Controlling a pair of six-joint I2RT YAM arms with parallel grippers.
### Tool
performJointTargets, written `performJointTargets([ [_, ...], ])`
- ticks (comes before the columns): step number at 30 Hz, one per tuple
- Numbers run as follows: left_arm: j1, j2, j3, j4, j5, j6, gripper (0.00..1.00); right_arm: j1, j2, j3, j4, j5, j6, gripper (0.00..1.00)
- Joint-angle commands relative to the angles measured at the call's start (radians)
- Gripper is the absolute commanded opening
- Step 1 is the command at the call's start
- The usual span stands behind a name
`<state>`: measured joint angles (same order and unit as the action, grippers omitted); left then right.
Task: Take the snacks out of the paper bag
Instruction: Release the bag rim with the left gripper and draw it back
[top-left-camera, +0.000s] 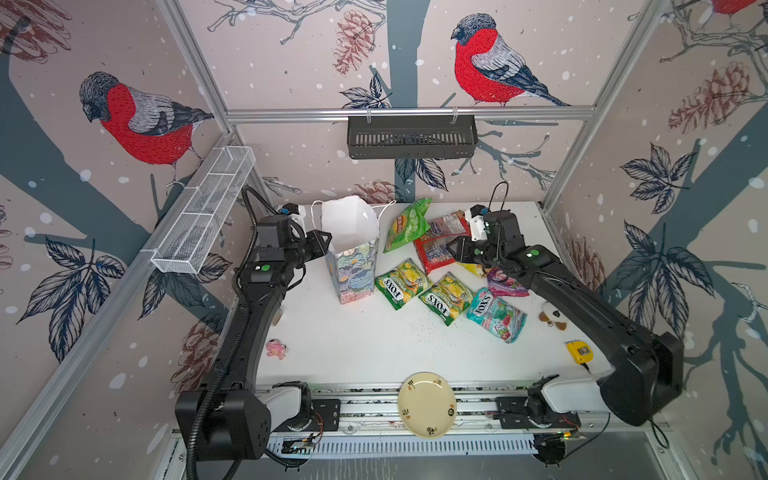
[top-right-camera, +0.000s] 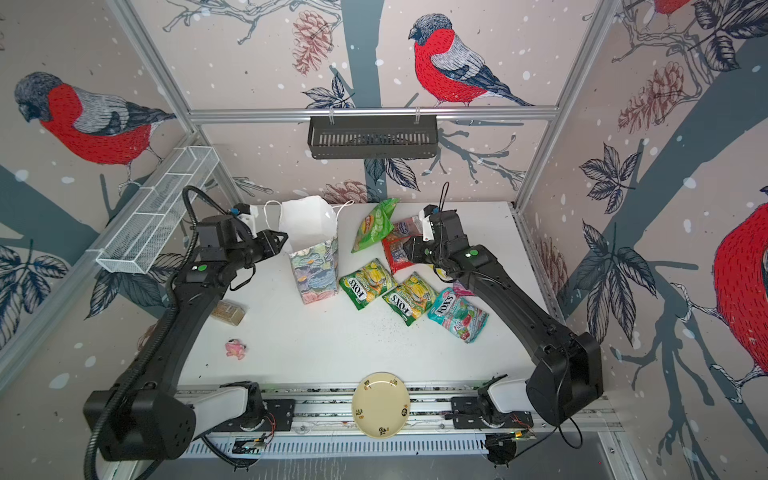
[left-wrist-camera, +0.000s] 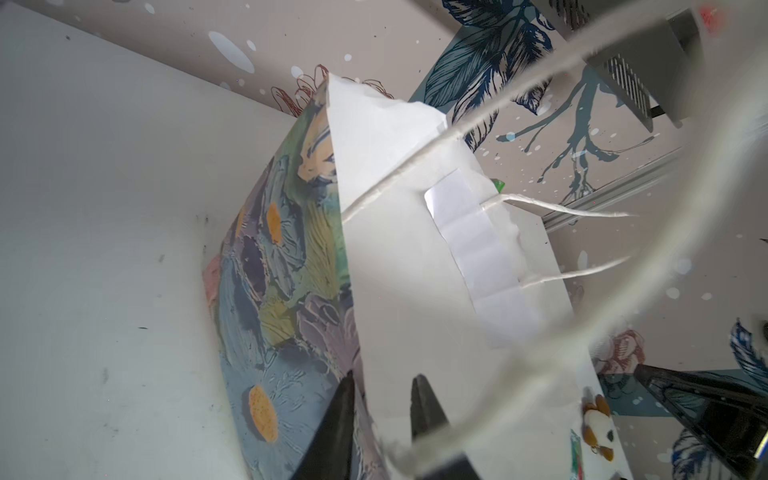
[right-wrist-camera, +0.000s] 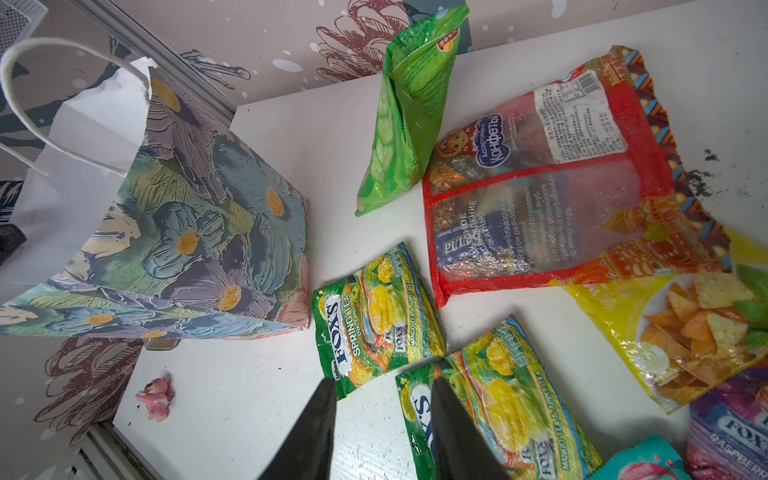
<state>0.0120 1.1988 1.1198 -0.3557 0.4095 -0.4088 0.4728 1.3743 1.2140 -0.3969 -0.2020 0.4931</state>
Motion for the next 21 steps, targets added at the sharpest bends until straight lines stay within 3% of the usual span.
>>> performJointTargets([
  [1, 0.003, -0.001, 0.045, -0.062, -0.058, 0.068, 0.29, 0.000, -0.004, -0.008, 0.036, -0.001, -0.002, 0.40],
  [16, 0.003, -0.041, 0.116, -0.170, -0.069, 0.135, 0.43, -0.010, 0.011, -0.027, 0.069, -0.023, -0.001, 0.44],
  [21, 0.003, -0.064, 0.155, -0.262, -0.188, 0.176, 0.43, -0.011, 0.017, -0.022, 0.067, -0.028, -0.005, 0.45],
])
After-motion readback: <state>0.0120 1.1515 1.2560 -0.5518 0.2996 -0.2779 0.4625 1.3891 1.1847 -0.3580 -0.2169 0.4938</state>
